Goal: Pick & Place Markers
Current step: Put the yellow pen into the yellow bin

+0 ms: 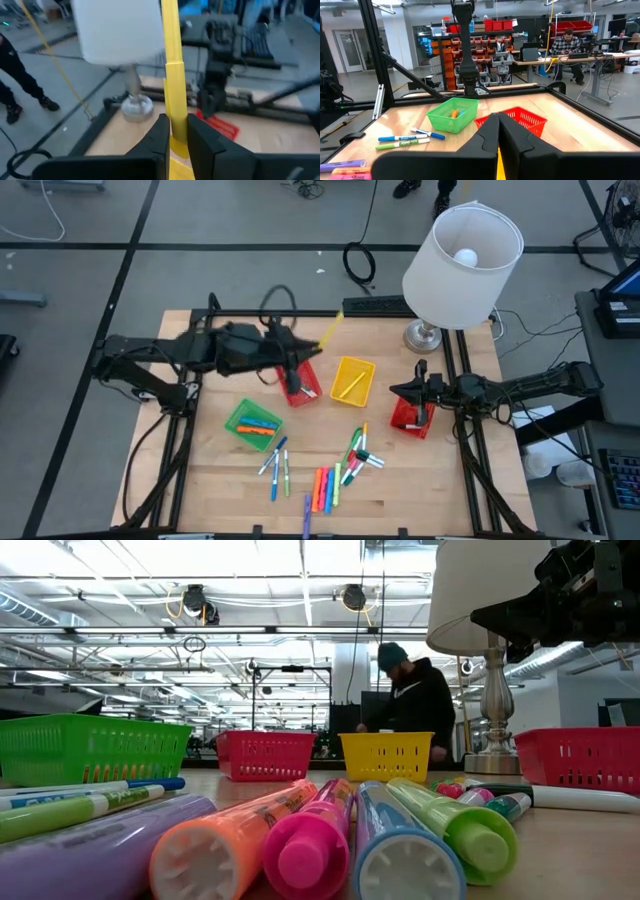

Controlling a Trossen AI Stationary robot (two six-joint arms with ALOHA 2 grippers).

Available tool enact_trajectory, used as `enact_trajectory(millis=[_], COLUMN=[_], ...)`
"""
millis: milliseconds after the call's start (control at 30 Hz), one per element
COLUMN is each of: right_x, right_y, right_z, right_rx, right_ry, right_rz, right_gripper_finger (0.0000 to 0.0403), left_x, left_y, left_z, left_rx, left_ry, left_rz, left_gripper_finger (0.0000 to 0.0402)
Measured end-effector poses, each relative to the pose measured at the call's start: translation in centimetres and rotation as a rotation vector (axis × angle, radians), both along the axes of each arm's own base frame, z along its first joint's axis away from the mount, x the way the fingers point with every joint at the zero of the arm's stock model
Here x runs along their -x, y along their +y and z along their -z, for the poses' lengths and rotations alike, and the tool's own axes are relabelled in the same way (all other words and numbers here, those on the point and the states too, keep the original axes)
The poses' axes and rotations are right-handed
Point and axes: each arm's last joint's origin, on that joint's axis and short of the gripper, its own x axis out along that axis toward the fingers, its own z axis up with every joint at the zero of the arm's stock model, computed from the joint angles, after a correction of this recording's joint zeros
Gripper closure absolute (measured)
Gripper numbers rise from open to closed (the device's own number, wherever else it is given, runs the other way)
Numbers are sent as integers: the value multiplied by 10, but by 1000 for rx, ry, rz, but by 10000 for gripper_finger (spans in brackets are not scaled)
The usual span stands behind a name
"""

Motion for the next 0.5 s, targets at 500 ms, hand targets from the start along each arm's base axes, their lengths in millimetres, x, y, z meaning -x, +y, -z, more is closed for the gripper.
enact_trajectory(millis=[500], right_x=[0], right_y=[0], right_z=[-1], right_rx=[2], right_ry=[-7], right_rz=[0], right_gripper_finger=[403], left_x=[-52], left_y=[47], left_z=[45], left_rx=[125], left_ry=[57], left_rz=[-12], left_gripper_finger=[359])
